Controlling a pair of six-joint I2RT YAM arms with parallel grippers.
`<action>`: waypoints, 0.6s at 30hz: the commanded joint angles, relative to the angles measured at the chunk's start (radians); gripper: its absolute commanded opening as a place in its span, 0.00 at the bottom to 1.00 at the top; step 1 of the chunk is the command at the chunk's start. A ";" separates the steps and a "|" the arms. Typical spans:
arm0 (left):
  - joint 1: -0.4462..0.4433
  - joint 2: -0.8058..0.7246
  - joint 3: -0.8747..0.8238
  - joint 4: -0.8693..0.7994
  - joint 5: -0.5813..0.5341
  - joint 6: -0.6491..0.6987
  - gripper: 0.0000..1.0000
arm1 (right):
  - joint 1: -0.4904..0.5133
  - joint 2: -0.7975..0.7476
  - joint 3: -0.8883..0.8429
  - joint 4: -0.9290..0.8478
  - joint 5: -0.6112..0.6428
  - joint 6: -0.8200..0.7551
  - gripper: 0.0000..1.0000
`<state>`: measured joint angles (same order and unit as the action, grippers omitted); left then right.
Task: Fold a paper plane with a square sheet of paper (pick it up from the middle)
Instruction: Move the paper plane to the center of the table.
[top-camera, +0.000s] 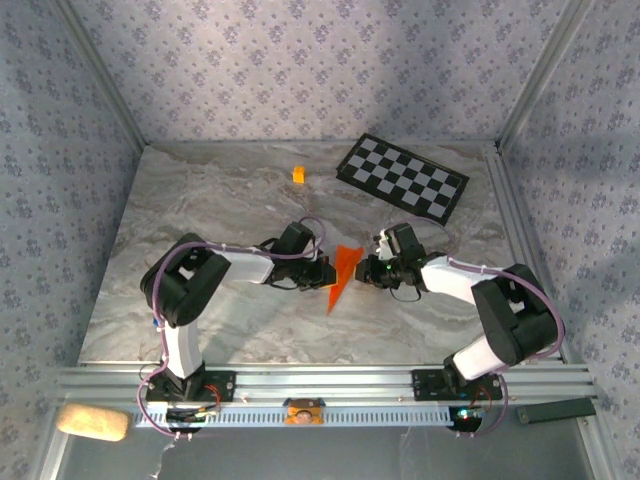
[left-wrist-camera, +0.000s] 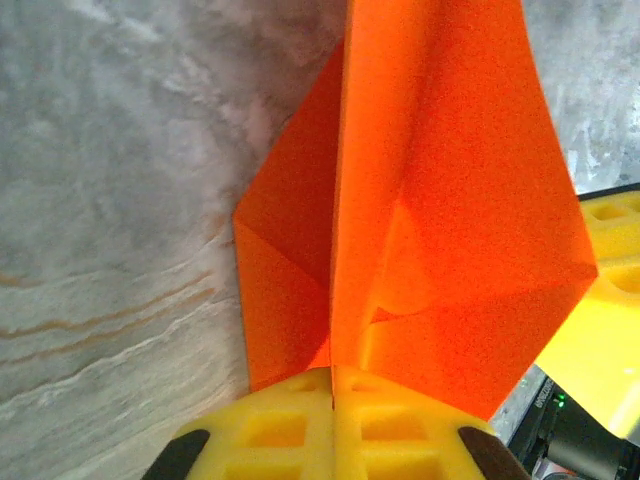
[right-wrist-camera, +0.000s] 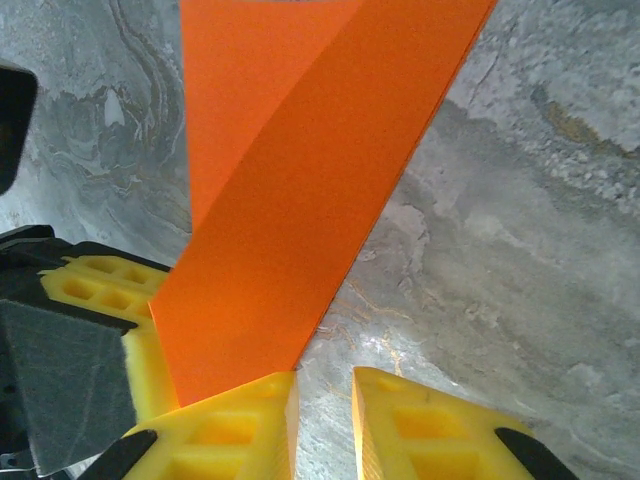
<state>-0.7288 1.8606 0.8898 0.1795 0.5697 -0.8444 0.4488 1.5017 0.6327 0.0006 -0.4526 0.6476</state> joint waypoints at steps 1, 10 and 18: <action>-0.005 -0.037 0.008 0.036 0.009 0.008 0.01 | 0.003 -0.014 -0.010 -0.017 0.042 0.019 0.22; -0.063 -0.231 0.047 -0.348 -0.494 0.081 0.00 | -0.014 -0.066 -0.009 -0.048 0.074 0.024 0.23; -0.111 -0.215 0.132 -0.597 -0.753 0.072 0.00 | -0.008 -0.067 0.005 -0.028 0.045 0.043 0.24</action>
<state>-0.8364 1.6367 0.9916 -0.2668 -0.0483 -0.7849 0.4385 1.4525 0.6308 -0.0193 -0.4004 0.6701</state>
